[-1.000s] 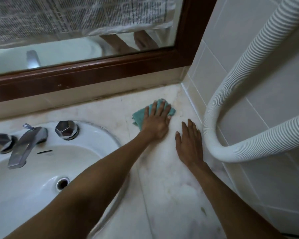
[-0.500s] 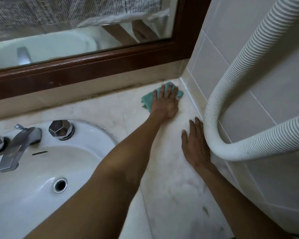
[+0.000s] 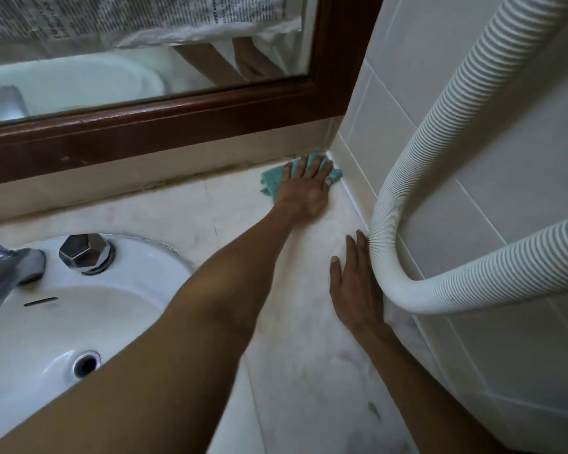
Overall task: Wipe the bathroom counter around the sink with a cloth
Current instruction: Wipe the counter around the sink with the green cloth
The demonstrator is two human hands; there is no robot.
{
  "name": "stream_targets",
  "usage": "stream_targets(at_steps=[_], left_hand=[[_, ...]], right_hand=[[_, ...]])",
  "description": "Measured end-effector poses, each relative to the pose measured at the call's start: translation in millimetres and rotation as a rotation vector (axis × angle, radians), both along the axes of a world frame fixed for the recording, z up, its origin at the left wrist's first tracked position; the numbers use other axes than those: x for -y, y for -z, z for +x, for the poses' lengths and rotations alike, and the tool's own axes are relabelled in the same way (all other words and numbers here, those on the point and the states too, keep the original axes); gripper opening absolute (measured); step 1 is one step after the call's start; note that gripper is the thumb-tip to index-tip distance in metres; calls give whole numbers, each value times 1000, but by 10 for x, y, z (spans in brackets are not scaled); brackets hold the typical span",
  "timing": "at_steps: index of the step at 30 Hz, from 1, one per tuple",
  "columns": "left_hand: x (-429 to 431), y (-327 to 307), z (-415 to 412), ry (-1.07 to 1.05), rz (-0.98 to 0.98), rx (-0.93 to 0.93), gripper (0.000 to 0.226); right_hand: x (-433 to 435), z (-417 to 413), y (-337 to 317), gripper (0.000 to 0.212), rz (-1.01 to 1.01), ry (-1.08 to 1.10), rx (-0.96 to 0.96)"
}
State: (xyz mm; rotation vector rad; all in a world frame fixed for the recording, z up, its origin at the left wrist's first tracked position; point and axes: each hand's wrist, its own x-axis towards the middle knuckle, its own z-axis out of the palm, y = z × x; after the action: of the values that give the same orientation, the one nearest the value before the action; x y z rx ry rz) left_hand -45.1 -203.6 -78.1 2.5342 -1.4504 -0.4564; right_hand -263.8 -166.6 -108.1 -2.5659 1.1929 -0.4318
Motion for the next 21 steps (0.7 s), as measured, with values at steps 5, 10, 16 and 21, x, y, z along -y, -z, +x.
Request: stream_targets(at_steps=[5, 10, 16, 21], left_hand=[[-122, 2, -335, 88, -15, -19, 58], [-779, 22, -604, 250, -37, -32, 55], [-1399, 41, -340, 366, -27, 46, 54], [-922, -25, -504, -62, 7, -2, 57]], right_hand=[[-25, -64, -67, 56, 43, 20, -14], [-129, -254, -137, 54, 90, 44, -14], [-198, -531, -210, 56, 87, 17, -69], [-358, -762, -268, 49, 89, 7, -111]])
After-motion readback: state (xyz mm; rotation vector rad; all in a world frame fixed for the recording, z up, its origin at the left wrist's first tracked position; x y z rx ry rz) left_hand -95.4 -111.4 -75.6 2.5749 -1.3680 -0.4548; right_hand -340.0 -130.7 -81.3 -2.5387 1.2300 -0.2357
